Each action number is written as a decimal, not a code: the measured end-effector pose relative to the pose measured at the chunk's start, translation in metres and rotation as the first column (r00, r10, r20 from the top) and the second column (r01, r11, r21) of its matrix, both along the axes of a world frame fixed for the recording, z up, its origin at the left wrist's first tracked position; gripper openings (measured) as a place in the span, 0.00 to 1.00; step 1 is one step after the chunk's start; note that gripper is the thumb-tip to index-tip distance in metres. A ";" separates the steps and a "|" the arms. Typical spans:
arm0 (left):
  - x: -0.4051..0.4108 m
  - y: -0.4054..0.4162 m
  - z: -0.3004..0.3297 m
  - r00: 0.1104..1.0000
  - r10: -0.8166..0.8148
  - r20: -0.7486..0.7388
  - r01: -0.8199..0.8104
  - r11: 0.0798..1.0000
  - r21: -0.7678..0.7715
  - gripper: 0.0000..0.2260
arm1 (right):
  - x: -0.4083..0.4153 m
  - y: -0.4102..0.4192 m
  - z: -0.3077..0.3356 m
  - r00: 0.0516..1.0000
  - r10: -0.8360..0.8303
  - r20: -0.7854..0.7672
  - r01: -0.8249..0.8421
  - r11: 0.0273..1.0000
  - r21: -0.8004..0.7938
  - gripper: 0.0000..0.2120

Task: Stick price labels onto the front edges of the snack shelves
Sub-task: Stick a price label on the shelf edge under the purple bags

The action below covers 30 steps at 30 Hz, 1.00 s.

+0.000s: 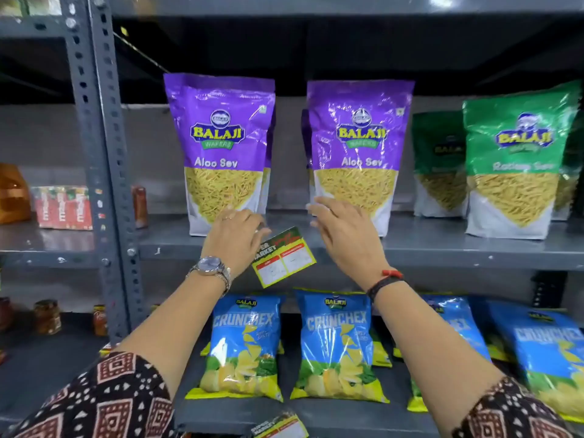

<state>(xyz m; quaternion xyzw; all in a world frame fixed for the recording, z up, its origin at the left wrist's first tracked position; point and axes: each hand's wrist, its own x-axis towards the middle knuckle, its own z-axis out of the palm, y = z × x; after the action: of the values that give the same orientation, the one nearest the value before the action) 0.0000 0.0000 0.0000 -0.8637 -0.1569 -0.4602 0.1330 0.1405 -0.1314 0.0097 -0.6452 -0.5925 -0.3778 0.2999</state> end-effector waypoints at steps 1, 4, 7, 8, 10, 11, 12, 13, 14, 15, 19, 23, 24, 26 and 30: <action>0.000 0.008 -0.007 1.000 0.008 -0.020 -0.009 0.999 -0.051 0.07 | -0.001 0.011 -0.004 1.000 0.011 -0.004 -0.011 1.000 -0.024 0.12; 0.000 0.030 -0.025 0.999 -0.047 0.013 0.049 0.986 -0.162 0.09 | -0.004 0.036 -0.010 1.000 0.001 -0.010 -0.002 0.995 -0.096 0.11; 0.006 0.040 -0.036 0.980 -0.157 0.124 0.179 0.964 -0.195 0.09 | -0.002 0.050 -0.014 0.999 0.002 -0.053 -0.008 0.993 -0.117 0.09; 0.008 0.043 -0.038 0.969 -0.183 0.163 0.212 0.961 -0.179 0.08 | -0.004 0.050 -0.013 0.997 0.021 -0.077 -0.028 0.995 -0.097 0.07; 0.011 0.047 -0.043 0.945 -0.231 0.234 0.273 0.948 -0.166 0.07 | -0.008 0.049 -0.016 0.986 0.079 -0.149 -0.091 0.993 -0.073 0.05; 0.012 0.048 -0.045 0.930 -0.256 0.263 0.303 0.940 -0.158 0.06 | -0.010 0.048 -0.018 0.977 0.116 -0.177 -0.127 0.990 -0.054 0.05; 0.013 0.048 -0.047 0.914 -0.277 0.295 0.330 0.933 -0.145 0.05 | -0.012 0.046 -0.022 0.971 0.146 -0.192 -0.155 0.987 -0.033 0.06; 0.013 0.048 -0.048 0.902 -0.294 0.317 0.351 0.926 -0.140 0.04 | -0.014 0.044 -0.027 0.964 0.171 -0.206 -0.178 0.984 -0.018 0.07; 0.013 0.047 -0.049 0.889 -0.315 0.333 0.376 0.917 -0.136 0.03 | -0.016 0.042 -0.032 0.955 0.195 -0.225 -0.199 0.980 0.002 0.08; 0.012 0.047 -0.050 0.875 -0.336 0.347 0.400 0.907 -0.131 0.03 | -0.016 0.040 -0.037 0.944 0.215 -0.251 -0.214 0.976 0.030 0.09; 0.006 0.041 -0.052 0.866 -0.386 0.319 0.436 0.895 -0.100 0.07 | -0.011 0.036 -0.057 0.874 0.255 -0.413 -0.198 0.964 0.178 0.11; 0.003 0.040 -0.056 0.888 -0.404 0.221 0.449 0.866 -0.220 0.07 | -0.004 0.043 -0.069 0.820 0.225 -0.525 -0.157 0.972 0.172 0.09; 0.003 0.040 -0.057 0.891 -0.395 0.225 0.443 0.867 -0.229 0.10 | -0.004 0.045 -0.071 0.820 0.219 -0.529 -0.147 0.974 0.175 0.08; 0.004 0.042 -0.056 0.890 -0.365 0.275 0.431 0.871 -0.238 0.13 | -0.002 0.047 -0.072 0.829 0.223 -0.512 -0.135 0.970 0.204 0.08; 0.006 0.041 -0.055 0.883 -0.312 0.351 0.414 0.871 -0.264 0.11 | 0.001 0.049 -0.072 0.845 0.235 -0.480 -0.127 0.961 0.247 0.08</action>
<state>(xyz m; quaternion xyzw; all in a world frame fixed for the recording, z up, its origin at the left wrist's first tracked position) 0.0060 0.0407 -0.0551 -0.8082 -0.0833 -0.5684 -0.1293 0.1419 -0.0820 -0.0624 -0.6279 -0.5095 -0.2245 0.5438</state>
